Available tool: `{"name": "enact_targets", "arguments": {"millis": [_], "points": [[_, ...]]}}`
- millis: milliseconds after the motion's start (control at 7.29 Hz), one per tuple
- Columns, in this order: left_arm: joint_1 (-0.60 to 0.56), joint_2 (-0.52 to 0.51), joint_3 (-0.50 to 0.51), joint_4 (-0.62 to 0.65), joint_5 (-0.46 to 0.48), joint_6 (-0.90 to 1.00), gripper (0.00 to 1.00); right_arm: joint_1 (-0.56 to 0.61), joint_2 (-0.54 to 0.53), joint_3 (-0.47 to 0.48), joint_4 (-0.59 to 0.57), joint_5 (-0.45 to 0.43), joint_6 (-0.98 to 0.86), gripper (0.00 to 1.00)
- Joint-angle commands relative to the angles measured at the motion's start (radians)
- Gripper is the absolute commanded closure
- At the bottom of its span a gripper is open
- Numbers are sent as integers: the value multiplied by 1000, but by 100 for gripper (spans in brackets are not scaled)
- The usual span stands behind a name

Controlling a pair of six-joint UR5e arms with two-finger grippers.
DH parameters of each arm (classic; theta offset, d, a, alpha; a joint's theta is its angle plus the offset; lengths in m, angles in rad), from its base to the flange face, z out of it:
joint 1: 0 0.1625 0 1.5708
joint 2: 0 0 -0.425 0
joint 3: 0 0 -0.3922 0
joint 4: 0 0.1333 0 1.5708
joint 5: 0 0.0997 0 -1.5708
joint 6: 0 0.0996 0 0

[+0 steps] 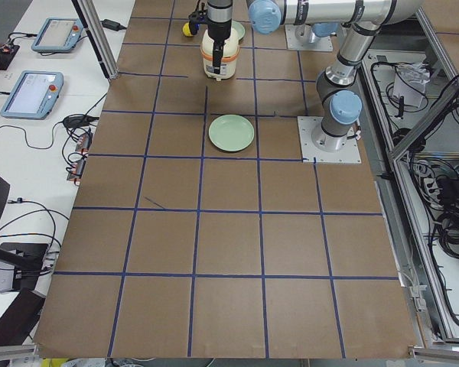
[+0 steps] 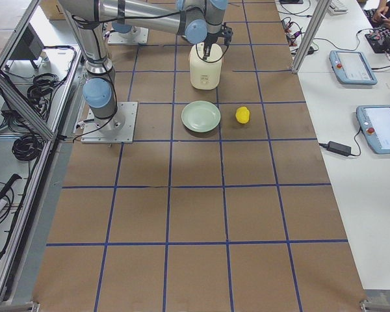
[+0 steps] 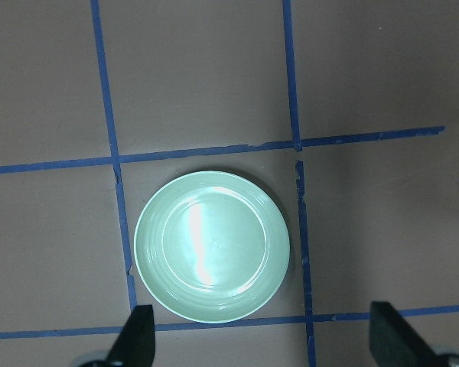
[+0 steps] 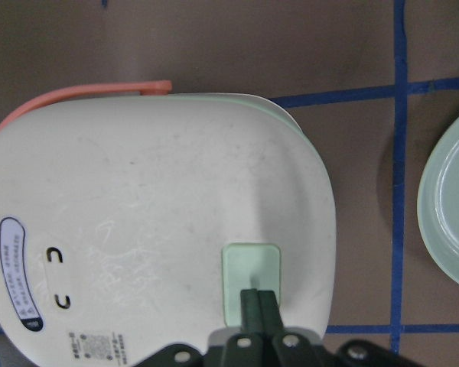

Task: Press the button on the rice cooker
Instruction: 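Lower the right gripper and press down on the green lid button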

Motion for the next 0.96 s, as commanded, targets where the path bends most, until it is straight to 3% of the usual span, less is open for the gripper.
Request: {"name": "enact_targets", "arguments": {"millis": [0,824], "points": [[0,0,0,0,0,1,0,2,1,1,0,4,9,91],[0,0,0,0,0,1,0,4,14,1,0,4,3,91]]}}
